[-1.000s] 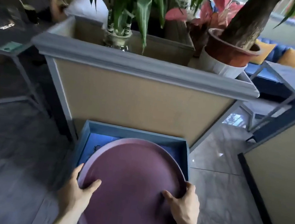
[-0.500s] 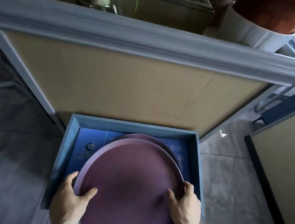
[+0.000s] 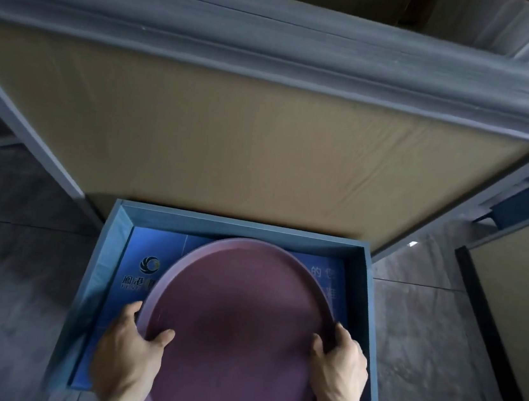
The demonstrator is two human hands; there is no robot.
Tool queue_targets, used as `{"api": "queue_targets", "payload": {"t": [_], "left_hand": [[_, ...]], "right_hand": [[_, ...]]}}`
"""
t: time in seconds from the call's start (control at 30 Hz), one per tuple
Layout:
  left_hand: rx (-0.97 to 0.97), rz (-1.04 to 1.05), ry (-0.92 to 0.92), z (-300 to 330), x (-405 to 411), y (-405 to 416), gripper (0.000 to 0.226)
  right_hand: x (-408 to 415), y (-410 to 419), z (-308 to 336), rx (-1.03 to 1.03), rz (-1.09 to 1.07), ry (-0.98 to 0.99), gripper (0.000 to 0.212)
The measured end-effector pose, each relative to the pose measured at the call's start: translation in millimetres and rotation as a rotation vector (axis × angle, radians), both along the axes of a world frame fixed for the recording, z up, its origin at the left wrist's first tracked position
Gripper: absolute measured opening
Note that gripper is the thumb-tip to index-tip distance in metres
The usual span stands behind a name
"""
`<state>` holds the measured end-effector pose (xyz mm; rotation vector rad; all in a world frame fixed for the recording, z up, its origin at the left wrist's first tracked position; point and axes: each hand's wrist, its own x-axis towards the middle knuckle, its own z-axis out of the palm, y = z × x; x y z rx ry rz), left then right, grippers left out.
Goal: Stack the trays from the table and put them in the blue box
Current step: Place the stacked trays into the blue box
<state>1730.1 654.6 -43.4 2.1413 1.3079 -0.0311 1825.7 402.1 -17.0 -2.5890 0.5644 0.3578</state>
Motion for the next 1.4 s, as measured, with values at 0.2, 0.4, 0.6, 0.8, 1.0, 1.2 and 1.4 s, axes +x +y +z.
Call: {"api": "queue_targets", "payload": {"t": [0.2, 0.4, 0.6, 0.8, 1.0, 1.2, 1.4], "left_hand": [[0.073, -0.015, 0.044, 1.2, -0.1, -4.9, 0.079], [0.086, -0.034, 0.046, -0.2, 3.7, -0.4, 0.07], [0.071, -0.039, 0.071, -5.8, 7.9, 4.4, 0.077], [0.046, -0.032, 0.04, -10.1, 7.5, 8.9, 0.071], [0.068, 0.022, -0.022, -13.2, 1.4, 3.5, 0.068], [0.083, 0.039, -0.062, -17.5, -1.8, 0.7, 0.07], [0.104, 0.038, -0.056, -22.1, -1.6, -1.6, 0.071]], "right_hand": [[-0.6, 3.3, 0.2, -0.028, -0.015, -0.016, 0.058], [0.4, 4.0, -3.2, -0.038, -0.022, -0.032, 0.059], [-0.1, 2.7, -4.8, -0.026, -0.02, -0.055, 0.058], [1.2, -1.3, -7.0, -0.005, -0.015, -0.069, 0.058], [0.1, -3.3, -12.3, -0.012, 0.025, -0.098, 0.061], [-2.1, -1.5, -17.3, -0.035, 0.028, -0.134, 0.059], [1.0, -1.7, -20.1, -0.078, 0.048, -0.119, 0.056]]}}
